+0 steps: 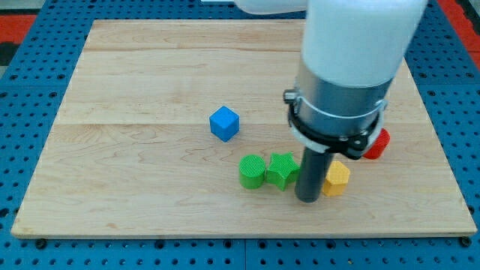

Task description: Move yellow hexagon below red circle

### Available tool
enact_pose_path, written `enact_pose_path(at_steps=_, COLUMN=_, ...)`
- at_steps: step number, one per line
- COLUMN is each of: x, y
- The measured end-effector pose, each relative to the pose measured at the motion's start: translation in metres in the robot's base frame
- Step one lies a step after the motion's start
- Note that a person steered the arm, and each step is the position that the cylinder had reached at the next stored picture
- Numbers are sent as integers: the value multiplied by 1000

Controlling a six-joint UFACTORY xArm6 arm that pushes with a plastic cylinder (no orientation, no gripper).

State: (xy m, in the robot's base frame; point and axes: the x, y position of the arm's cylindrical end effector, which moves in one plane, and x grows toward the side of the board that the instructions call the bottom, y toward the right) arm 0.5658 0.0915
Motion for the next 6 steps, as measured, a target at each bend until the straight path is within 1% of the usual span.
enact_pose_path(at_steps=1, x=-9, y=25)
enact_pose_path(at_steps=2, x=-11, y=31)
enact_pose_path(at_steps=3, x=-15, y=10)
enact_pose_path(at_steps=4, x=-30, y=5)
enact_pose_path(at_steps=6, x=-35, y=42)
